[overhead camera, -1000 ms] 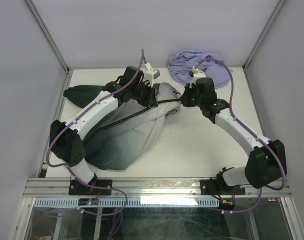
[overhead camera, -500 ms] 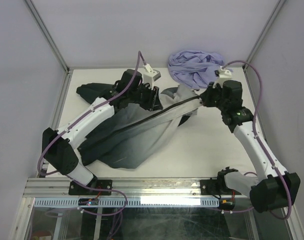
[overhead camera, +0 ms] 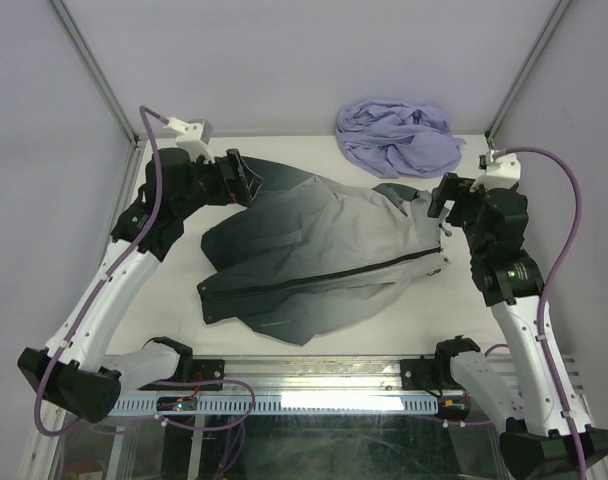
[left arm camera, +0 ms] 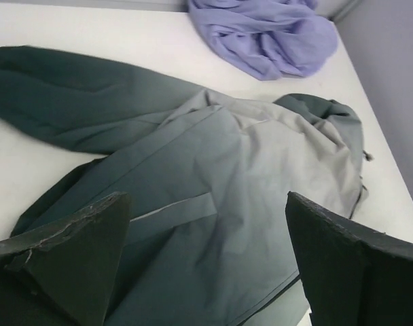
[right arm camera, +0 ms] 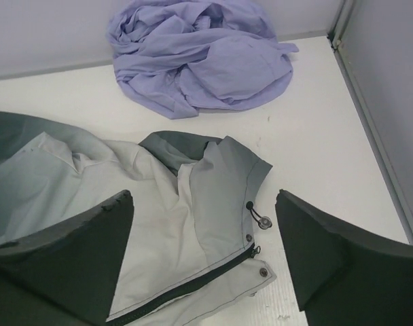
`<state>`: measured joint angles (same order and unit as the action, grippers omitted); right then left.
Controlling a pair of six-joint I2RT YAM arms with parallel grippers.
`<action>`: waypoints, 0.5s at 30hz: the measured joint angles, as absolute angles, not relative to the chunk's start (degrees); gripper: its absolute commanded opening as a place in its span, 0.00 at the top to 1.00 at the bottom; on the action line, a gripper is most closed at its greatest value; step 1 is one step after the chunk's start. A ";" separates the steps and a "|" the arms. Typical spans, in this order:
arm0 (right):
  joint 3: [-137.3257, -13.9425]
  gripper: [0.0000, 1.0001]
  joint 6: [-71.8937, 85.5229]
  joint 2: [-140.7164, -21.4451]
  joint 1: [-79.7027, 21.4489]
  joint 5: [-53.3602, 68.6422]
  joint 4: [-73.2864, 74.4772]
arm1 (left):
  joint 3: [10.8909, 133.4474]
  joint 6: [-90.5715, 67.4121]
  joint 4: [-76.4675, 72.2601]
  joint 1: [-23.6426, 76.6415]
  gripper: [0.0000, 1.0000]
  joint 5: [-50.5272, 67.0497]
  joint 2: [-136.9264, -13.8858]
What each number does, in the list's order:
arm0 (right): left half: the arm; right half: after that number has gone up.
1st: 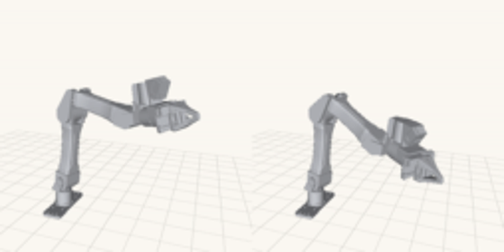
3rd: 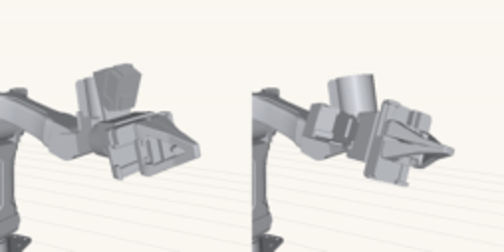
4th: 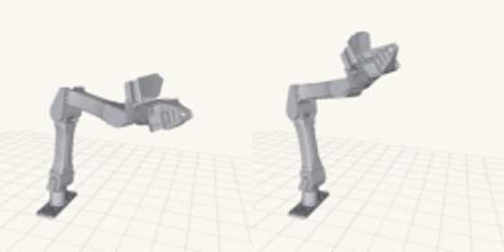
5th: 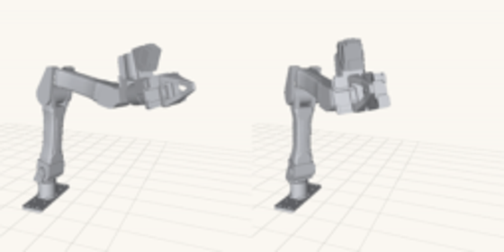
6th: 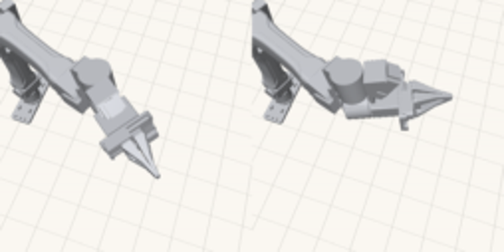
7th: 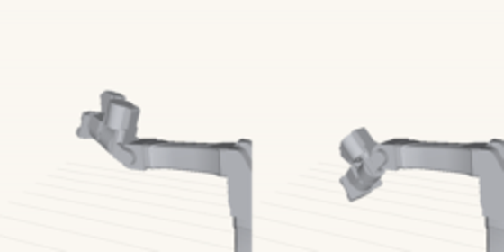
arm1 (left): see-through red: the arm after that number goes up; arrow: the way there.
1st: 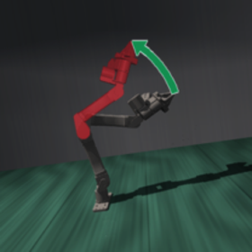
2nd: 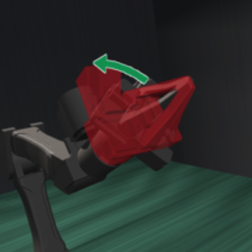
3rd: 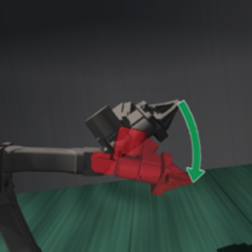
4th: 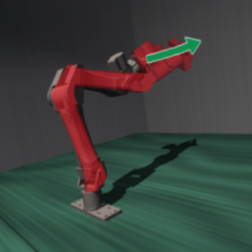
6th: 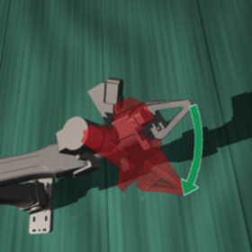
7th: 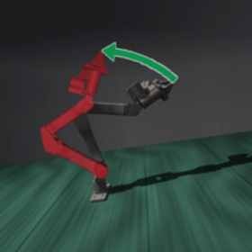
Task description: Zip up the jacket
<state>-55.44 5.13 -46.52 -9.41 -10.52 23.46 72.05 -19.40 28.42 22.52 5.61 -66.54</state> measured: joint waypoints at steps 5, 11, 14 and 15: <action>-55.16 0.01 4.29 -41.78 -9.41 -13.41 24.69 | 67.77 -20.38 31.53 21.69 0.01 -2.59 -57.91; -55.07 0.01 4.21 -35.03 -9.41 -14.79 26.06 | 66.22 -19.20 32.53 21.69 0.01 -14.94 -40.64; -53.47 0.01 4.32 -29.91 -9.41 -15.38 25.56 | 65.91 -17.74 31.40 21.69 0.01 -18.98 -32.77; -53.01 0.01 4.32 -28.93 -9.41 -15.44 25.54 | 65.67 -17.28 30.72 21.69 0.01 -20.29 -30.41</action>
